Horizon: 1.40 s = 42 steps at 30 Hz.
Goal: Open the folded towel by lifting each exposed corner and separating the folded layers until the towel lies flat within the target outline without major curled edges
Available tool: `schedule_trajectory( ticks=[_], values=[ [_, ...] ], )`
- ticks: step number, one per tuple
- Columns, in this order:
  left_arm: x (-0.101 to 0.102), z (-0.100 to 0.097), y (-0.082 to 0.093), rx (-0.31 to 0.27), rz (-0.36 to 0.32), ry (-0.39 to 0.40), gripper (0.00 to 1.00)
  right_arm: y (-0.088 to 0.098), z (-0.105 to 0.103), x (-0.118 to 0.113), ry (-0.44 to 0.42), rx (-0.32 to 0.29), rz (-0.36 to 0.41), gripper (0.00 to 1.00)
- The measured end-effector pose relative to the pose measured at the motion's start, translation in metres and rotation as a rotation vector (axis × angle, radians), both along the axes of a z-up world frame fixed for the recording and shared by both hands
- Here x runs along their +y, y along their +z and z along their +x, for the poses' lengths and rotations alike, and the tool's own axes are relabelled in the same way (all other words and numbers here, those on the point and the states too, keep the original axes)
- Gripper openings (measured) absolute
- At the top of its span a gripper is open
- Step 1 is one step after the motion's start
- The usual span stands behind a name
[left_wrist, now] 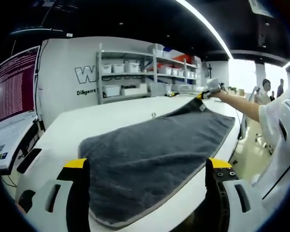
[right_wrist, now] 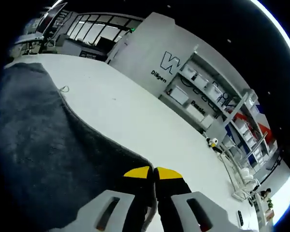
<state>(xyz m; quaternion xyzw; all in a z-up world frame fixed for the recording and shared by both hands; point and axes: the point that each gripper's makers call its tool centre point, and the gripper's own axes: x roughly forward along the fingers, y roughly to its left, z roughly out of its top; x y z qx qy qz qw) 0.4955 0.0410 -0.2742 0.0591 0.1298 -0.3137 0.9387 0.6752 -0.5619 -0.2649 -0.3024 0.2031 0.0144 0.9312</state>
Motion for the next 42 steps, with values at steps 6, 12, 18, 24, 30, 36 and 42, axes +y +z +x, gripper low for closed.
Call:
schedule_trajectory(
  ticks=[6,12,18,24,30,36,42],
  values=[
    [0.001,0.002,-0.005,0.011,0.011,0.003,0.97,-0.014,0.013,-0.009,-0.032,0.02,0.015,0.0],
    [0.001,0.002,-0.007,0.016,0.016,0.006,0.97,-0.025,0.023,-0.012,-0.047,0.039,0.018,0.0],
    [0.003,0.0,-0.01,0.025,0.027,0.013,0.98,-0.038,0.029,-0.014,-0.06,0.054,0.021,0.0],
    [0.006,-0.002,-0.01,0.03,0.031,0.022,0.98,-0.054,0.033,-0.016,-0.072,0.08,0.02,0.0],
    [0.01,-0.005,-0.011,0.035,0.04,0.03,0.98,-0.067,0.037,-0.015,-0.075,0.104,0.015,0.0],
    [0.012,-0.005,-0.011,0.037,0.042,0.037,0.98,-0.075,0.036,-0.013,-0.076,0.121,0.006,0.0],
    [0.012,-0.005,-0.012,0.04,0.045,0.037,0.98,-0.079,0.033,-0.009,-0.075,0.131,-0.014,0.02]
  ],
)
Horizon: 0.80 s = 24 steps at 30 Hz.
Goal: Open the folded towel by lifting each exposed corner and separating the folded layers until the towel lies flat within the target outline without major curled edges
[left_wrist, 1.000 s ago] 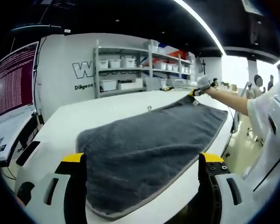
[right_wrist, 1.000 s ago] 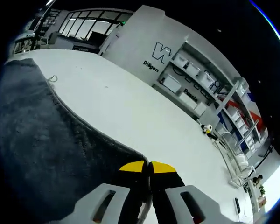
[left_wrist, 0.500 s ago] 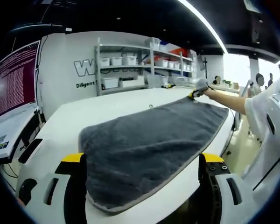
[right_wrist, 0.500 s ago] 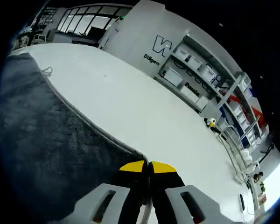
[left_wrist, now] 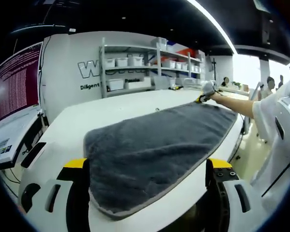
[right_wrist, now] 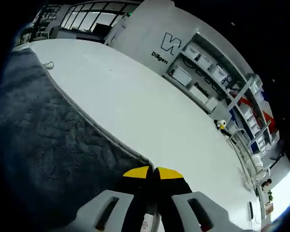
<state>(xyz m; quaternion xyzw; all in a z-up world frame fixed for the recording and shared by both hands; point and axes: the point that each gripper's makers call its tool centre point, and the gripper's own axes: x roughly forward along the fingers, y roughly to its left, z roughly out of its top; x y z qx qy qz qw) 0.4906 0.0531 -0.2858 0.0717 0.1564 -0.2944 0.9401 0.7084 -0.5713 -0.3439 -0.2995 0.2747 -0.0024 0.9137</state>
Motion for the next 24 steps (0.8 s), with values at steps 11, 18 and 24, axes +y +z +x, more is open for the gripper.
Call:
schedule_trajectory(
  ticks=[11,18,24],
  values=[
    [-0.001,0.0,0.002,-0.007,-0.003,-0.005,0.98,0.013,-0.013,0.001,-0.031,-0.025,0.021,0.24],
    [-0.006,-0.001,0.004,-0.015,-0.009,-0.02,0.98,0.042,-0.033,0.006,-0.032,-0.092,0.079,0.32],
    [-0.008,-0.002,0.006,-0.02,-0.015,-0.033,0.98,0.064,-0.058,0.023,0.002,-0.131,0.089,0.4]
  ],
)
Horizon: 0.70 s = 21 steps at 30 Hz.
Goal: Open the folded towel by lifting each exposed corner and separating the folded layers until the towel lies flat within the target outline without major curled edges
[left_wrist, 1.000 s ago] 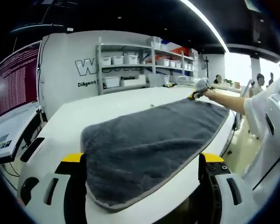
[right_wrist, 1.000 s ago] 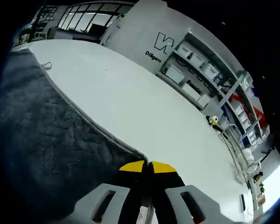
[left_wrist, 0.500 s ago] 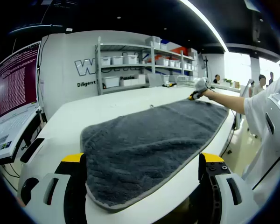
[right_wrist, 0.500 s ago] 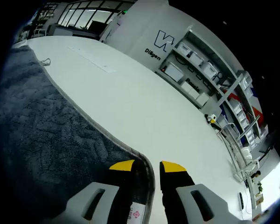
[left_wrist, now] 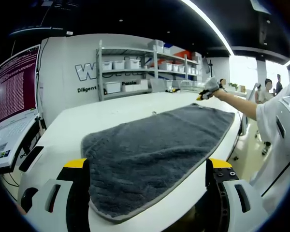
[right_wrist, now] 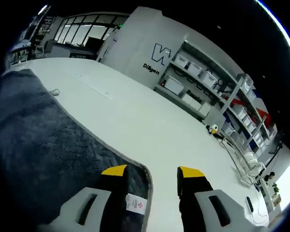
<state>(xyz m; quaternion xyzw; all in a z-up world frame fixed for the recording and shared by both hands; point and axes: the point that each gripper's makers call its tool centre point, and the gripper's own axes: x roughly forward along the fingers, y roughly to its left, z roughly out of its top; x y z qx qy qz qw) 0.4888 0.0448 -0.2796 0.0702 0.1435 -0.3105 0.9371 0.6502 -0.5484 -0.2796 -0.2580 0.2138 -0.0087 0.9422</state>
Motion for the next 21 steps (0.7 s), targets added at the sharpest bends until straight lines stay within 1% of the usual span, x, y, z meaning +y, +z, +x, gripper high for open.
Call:
schedule_trajectory(
  ticks=[3,6,7,10,11,15,18,21],
  values=[
    [-0.001,0.0,0.002,-0.005,-0.001,-0.008,0.98,0.011,-0.013,0.007,0.018,-0.017,0.015,0.41],
    [-0.003,0.0,0.004,-0.01,-0.003,-0.015,0.98,0.02,-0.023,0.013,0.034,-0.027,0.03,0.48],
    [-0.003,0.0,0.004,-0.011,-0.004,-0.017,0.98,0.022,-0.022,0.01,0.041,-0.026,0.038,0.5],
    [-0.004,0.0,0.005,-0.014,-0.005,-0.023,0.98,0.029,-0.032,0.014,0.049,-0.031,0.064,0.55],
    [-0.005,0.0,0.005,-0.015,-0.006,-0.025,0.98,0.033,-0.025,0.012,0.053,-0.039,0.086,0.56],
    [-0.006,0.001,0.006,-0.017,-0.006,-0.032,0.98,0.041,-0.039,0.017,0.051,-0.053,0.135,0.62],
    [-0.007,0.001,0.006,-0.018,-0.006,-0.035,0.98,0.044,-0.047,0.015,0.047,-0.051,0.146,0.67],
    [-0.008,0.001,0.006,-0.019,-0.009,-0.036,0.98,0.048,-0.059,0.016,0.045,-0.053,0.166,0.71]
  ],
)
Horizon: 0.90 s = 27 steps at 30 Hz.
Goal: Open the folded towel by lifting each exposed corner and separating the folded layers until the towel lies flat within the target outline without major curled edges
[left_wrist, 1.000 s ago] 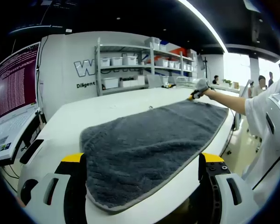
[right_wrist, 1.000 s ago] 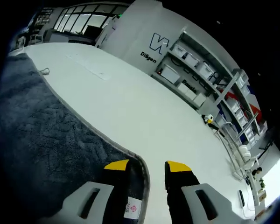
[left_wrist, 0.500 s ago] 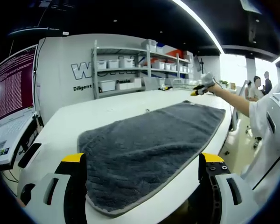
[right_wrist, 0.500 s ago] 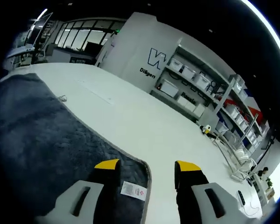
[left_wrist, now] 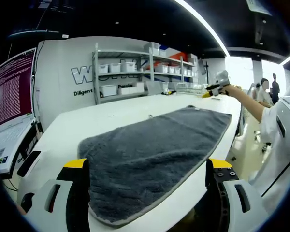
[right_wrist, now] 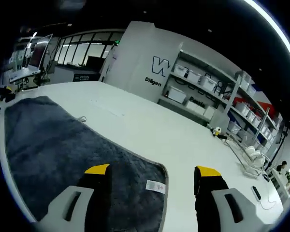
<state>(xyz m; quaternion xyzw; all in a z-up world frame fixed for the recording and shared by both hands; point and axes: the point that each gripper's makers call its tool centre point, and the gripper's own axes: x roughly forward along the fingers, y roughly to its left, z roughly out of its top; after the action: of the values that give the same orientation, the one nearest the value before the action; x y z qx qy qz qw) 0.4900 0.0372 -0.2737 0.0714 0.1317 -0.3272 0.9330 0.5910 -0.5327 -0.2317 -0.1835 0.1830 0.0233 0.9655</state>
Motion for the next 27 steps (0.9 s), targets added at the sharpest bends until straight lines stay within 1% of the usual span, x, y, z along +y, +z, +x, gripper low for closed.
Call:
schedule_trajectory(
  ticks=[3,7,9,12,15,23,27],
  values=[
    [0.0,0.0,-0.001,0.002,0.002,-0.001,0.98,0.005,-0.01,0.004,0.012,-0.015,0.032,0.74],
    [0.0,0.0,-0.001,0.001,0.001,0.0,0.98,0.009,-0.023,0.01,0.027,-0.02,0.039,0.77],
    [0.0,0.0,-0.001,0.0,-0.002,0.002,0.99,0.01,-0.034,0.014,0.037,-0.02,0.042,0.77],
    [0.001,0.0,-0.001,0.0,-0.001,0.006,0.99,0.016,-0.049,0.021,0.052,-0.051,0.086,0.79],
    [0.001,0.0,-0.001,0.0,-0.002,0.007,0.99,0.019,-0.064,0.024,0.054,-0.059,0.092,0.81],
    [0.004,-0.001,-0.002,0.002,-0.001,0.014,0.99,0.014,-0.107,0.03,0.03,-0.069,0.11,0.85],
    [0.005,-0.001,-0.003,0.003,0.0,0.016,0.99,0.008,-0.123,0.037,0.027,-0.053,0.121,0.89]
  ],
)
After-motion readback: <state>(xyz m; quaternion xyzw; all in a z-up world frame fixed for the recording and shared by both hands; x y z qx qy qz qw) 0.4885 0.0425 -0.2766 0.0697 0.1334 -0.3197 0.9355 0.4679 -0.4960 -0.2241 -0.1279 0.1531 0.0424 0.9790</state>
